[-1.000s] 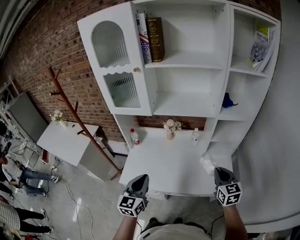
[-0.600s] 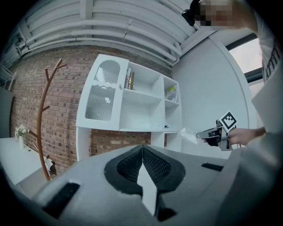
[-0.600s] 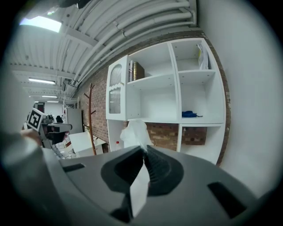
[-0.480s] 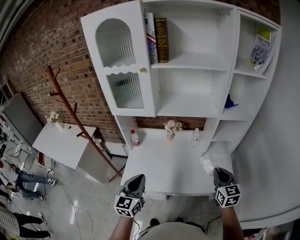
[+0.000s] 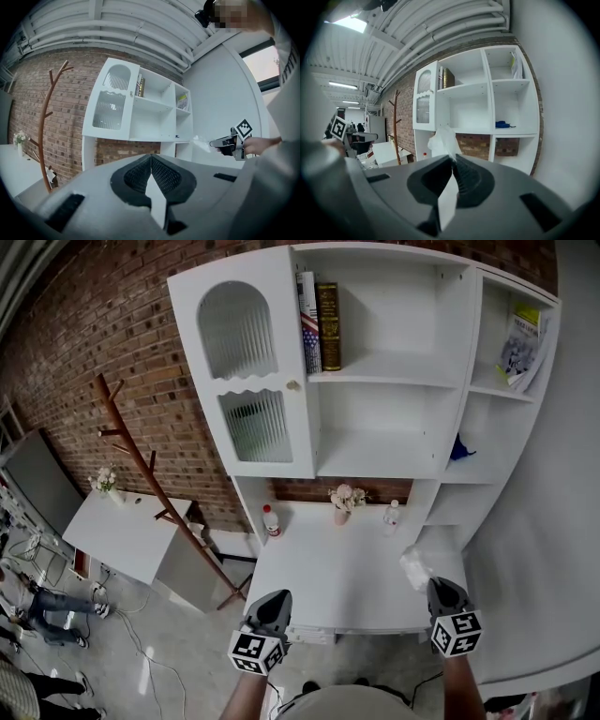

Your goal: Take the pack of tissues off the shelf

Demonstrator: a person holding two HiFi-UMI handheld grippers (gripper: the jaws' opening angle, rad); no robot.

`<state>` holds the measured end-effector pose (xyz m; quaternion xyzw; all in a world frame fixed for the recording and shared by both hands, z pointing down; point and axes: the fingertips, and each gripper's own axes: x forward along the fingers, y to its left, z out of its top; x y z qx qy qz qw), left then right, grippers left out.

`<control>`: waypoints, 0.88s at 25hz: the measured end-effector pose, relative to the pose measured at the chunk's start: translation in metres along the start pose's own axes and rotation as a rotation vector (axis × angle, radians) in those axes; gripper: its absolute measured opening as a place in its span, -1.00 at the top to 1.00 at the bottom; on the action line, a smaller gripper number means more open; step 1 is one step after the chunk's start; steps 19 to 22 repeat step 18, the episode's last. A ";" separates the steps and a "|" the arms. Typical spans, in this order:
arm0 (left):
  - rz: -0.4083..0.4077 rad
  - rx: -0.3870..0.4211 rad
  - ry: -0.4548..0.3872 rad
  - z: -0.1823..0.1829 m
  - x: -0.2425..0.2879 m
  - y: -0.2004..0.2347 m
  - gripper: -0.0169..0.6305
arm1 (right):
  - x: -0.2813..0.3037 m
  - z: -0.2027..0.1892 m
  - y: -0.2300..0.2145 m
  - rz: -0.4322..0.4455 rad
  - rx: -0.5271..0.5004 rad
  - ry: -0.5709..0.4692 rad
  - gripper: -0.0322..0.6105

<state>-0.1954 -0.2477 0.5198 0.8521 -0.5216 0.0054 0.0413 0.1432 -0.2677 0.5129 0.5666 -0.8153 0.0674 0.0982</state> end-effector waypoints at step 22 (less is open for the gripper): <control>-0.006 -0.012 -0.008 0.004 0.001 0.006 0.87 | -0.001 0.001 0.002 -0.014 0.012 -0.002 0.80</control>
